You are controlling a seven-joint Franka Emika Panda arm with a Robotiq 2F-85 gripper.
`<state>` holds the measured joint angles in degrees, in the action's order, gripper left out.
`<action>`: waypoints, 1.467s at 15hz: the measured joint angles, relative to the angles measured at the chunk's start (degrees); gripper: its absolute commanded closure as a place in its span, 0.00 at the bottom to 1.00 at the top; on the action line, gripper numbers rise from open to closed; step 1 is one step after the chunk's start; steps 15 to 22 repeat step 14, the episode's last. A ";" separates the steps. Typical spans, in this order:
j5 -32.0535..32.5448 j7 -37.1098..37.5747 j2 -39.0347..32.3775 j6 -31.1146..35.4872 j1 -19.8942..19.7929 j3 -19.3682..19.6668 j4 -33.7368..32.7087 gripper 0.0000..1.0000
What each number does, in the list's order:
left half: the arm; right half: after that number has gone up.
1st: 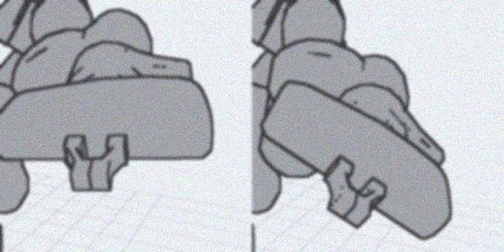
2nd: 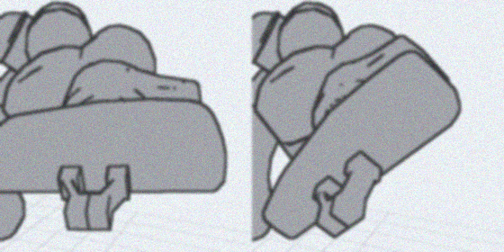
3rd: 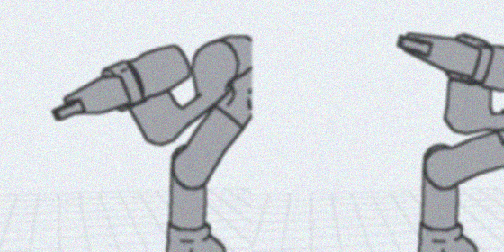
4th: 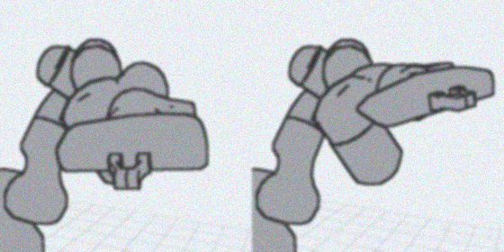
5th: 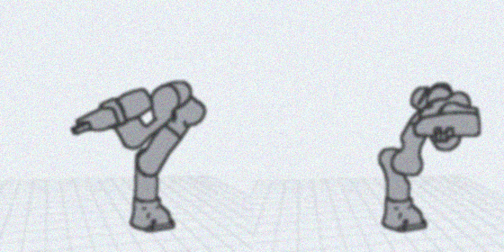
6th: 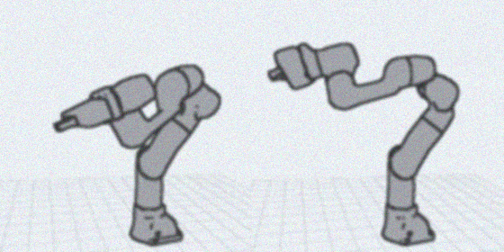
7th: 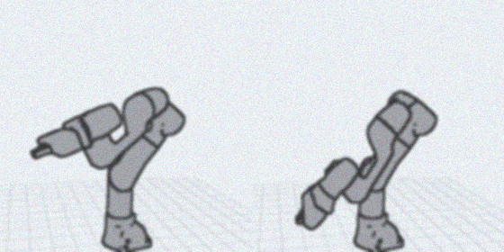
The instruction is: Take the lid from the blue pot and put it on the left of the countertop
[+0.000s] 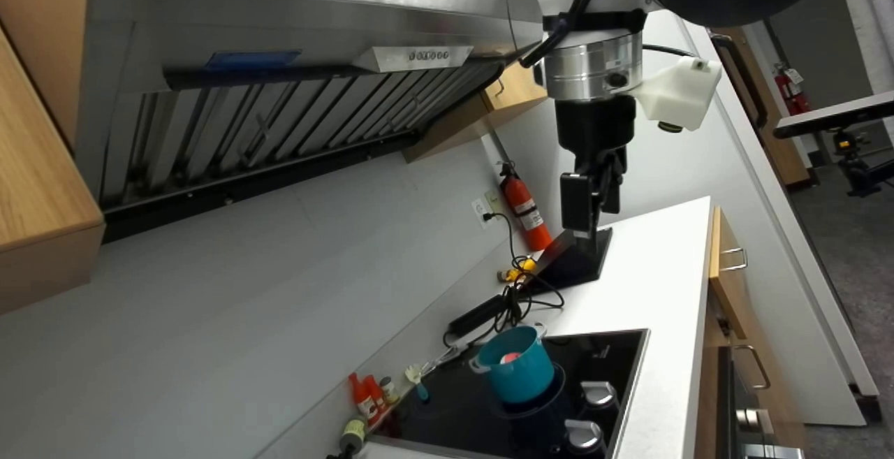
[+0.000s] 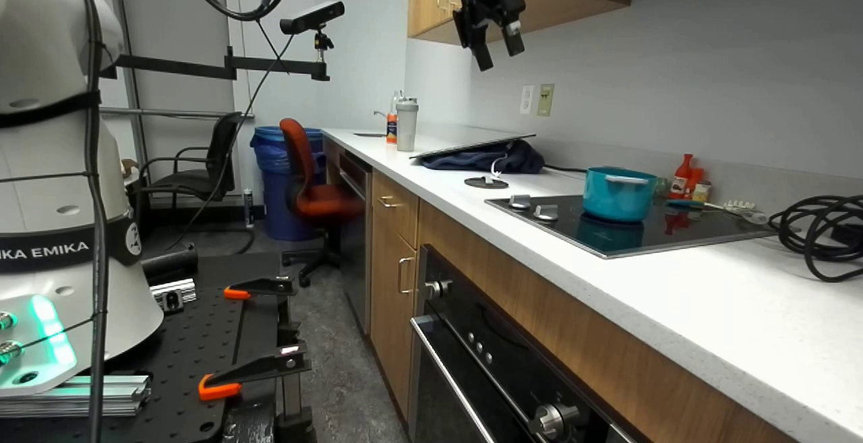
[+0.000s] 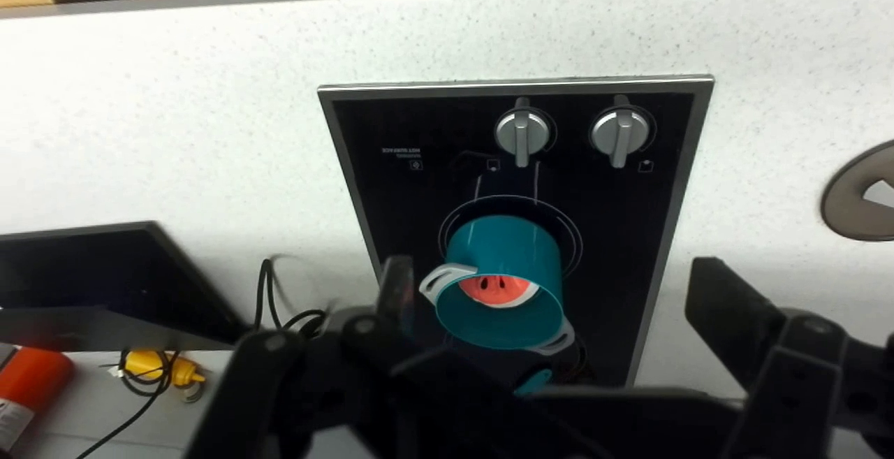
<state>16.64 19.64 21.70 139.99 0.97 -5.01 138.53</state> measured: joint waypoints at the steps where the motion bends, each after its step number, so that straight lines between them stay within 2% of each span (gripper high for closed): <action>1: 0.00 0.00 0.29 0.01 -0.21 -0.01 0.11 0.00; 22: -0.01 0.00 0.86 0.30 -0.44 -0.15 0.74 0.00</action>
